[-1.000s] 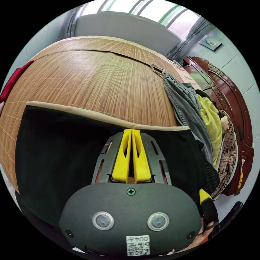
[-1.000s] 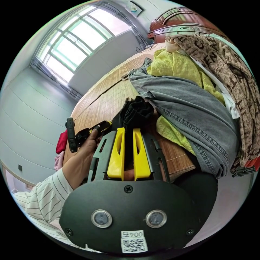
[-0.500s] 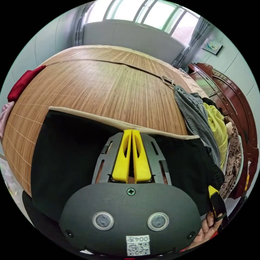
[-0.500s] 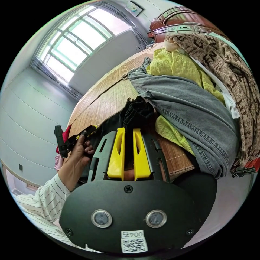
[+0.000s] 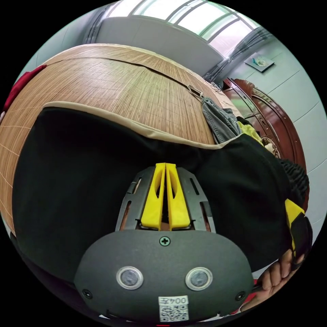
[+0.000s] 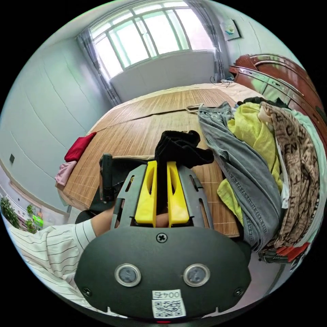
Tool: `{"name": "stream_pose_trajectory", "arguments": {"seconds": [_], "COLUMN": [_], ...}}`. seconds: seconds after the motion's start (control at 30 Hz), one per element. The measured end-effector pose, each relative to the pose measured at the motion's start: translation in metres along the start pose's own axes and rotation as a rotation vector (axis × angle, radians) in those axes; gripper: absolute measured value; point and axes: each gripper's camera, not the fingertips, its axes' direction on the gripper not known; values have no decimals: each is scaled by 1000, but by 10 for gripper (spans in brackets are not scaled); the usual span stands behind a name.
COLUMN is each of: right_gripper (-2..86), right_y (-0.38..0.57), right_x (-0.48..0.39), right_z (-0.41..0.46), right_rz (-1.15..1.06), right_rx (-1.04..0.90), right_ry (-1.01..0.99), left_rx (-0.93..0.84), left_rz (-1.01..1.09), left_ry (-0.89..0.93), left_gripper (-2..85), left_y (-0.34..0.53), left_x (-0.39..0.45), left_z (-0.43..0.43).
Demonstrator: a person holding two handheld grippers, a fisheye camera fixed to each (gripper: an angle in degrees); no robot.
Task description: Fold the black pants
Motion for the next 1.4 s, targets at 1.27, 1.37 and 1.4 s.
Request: {"name": "stream_pose_trajectory", "arguments": {"seconds": [1.27, 1.37, 1.4], "right_gripper": [57, 63, 64], "right_y": [-50, -50, -50], "right_x": [-401, -397, -397], "right_z": [33, 41, 44], "right_rz": [-633, -624, -627], "right_rx": [-86, -120, -140], "right_ry": [91, 29, 10], "left_rx": [9, 12, 49], "left_rz": [-331, -415, -453], "left_ry": [267, 339, 346], "left_gripper": [-1, 0, 1], "left_y": [11, 20, 26], "left_x": [-347, -380, -396], "left_z": [-178, -195, -208]}}
